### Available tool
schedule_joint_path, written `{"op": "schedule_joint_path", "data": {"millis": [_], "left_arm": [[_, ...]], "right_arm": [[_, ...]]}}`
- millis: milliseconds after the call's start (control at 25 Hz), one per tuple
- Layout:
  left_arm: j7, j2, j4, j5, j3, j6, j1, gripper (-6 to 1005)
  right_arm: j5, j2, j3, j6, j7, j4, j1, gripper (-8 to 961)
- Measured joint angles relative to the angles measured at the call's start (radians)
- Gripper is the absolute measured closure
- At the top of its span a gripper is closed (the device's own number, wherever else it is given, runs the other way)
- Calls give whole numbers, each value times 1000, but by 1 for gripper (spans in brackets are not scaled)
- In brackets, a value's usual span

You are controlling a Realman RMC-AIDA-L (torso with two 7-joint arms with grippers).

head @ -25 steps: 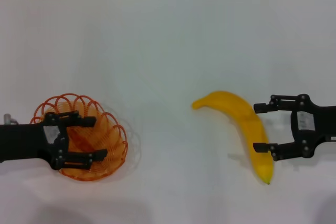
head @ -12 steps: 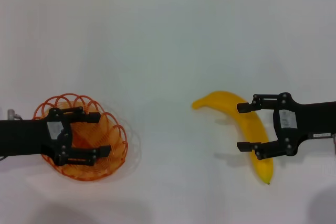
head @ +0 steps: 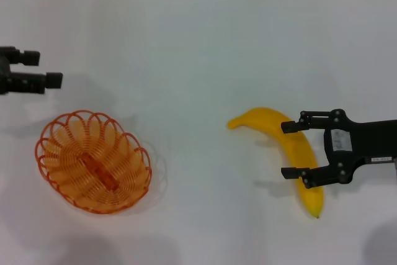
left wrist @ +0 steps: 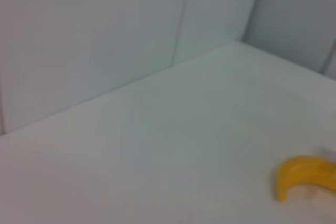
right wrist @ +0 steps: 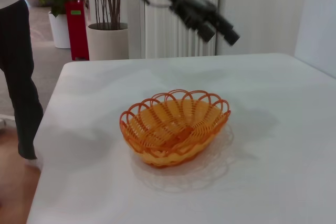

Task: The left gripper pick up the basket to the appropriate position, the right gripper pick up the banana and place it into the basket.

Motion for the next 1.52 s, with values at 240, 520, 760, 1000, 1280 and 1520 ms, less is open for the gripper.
{"op": "schedule_joint_path", "data": {"millis": [240, 520, 760, 1000, 1280, 1520], "left_arm": [[-87, 50, 12, 209, 14, 73, -120, 121], [-77, 25, 10, 437, 76, 74, -208, 121], [-89, -17, -6, 513, 140, 3, -241, 121], [-176, -42, -38, 552, 213, -100, -244, 122], [-229, -49, -47, 553, 233, -129, -240, 122], [-248, -56, -91, 553, 301, -181, -237, 122]], "right_arm": [[0, 0, 0, 0, 1, 0, 3, 121], [1, 0, 0, 0, 6, 0, 10, 122], [3, -1, 0, 0, 7, 0, 10, 122], [5, -2, 0, 0, 7, 0, 10, 122], [6, -2, 0, 0, 7, 0, 10, 123], [6, -2, 1, 0, 7, 0, 10, 123]]}}
